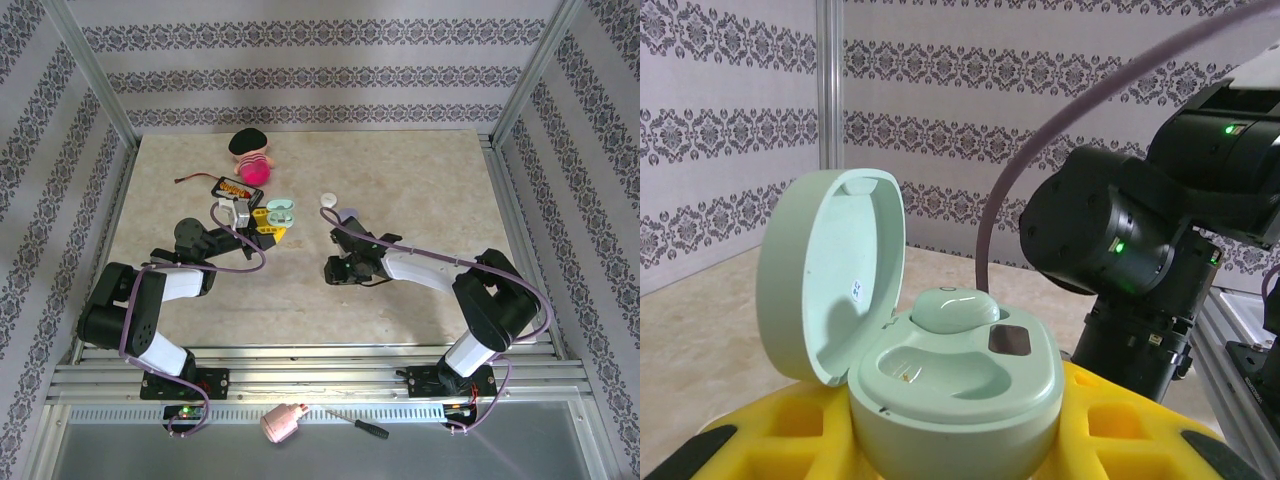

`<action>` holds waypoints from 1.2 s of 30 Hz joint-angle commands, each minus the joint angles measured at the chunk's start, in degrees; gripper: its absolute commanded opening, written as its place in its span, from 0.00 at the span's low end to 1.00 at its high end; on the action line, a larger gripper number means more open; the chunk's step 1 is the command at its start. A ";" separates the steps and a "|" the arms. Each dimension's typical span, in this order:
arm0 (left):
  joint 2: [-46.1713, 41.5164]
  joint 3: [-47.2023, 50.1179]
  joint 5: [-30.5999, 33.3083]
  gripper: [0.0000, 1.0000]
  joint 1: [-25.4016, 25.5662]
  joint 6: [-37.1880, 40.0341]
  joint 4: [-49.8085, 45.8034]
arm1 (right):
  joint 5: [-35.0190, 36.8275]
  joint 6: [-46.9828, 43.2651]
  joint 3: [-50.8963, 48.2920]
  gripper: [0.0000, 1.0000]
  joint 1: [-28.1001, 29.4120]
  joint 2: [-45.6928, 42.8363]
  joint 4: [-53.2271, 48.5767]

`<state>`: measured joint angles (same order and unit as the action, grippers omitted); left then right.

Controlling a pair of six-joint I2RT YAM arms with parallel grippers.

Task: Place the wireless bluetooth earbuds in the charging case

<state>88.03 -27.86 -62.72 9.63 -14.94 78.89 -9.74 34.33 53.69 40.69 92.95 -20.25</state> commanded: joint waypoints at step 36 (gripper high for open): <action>-0.53 0.55 -0.21 0.23 -1.21 0.72 2.85 | -8.34 -4.42 1.55 0.33 -2.39 4.02 2.02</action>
<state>88.03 -27.81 -62.70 9.23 -14.94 78.89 -13.45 30.85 54.74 37.65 95.50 -19.94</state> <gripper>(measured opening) 0.345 0.326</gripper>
